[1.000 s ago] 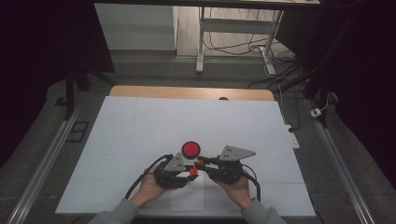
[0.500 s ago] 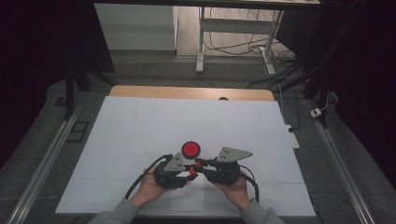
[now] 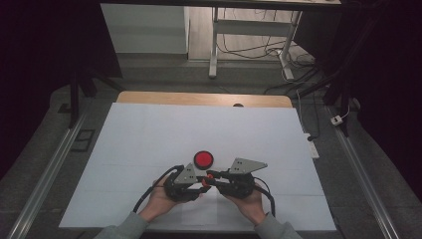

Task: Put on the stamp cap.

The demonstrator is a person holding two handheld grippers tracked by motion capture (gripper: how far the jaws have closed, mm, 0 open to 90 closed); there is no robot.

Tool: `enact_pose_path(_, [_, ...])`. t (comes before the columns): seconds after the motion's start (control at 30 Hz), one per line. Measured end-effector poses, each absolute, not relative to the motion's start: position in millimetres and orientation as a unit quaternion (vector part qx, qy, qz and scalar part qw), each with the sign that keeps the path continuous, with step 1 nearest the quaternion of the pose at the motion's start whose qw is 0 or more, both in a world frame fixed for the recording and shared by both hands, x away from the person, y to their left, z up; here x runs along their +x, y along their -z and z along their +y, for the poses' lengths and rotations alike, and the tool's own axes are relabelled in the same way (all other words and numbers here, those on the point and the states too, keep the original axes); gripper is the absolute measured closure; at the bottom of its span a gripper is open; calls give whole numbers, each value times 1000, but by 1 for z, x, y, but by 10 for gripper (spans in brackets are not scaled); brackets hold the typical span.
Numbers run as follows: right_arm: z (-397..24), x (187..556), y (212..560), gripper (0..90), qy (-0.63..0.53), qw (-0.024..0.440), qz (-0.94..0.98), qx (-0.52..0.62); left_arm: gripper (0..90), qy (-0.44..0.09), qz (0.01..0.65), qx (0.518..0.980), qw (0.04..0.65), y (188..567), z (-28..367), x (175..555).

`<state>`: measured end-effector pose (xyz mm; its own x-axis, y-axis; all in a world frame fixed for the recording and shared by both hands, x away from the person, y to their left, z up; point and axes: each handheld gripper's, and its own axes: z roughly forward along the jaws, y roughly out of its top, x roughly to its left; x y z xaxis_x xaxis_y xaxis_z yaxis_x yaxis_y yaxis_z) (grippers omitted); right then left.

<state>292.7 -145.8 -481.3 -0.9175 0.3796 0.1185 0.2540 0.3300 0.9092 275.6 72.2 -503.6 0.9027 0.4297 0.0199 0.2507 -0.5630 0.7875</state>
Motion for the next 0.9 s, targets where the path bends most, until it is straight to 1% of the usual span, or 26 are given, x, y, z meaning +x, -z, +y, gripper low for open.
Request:
enact_pose_path(0.57, [-145,292,483,720,-546,57,814,193,653,-107,197,874,431,502,73,274])
enact_pose_path(0.9, [-145,291,483,722,-551,59,810,193,657,-125,195,872,432,501,72,271])
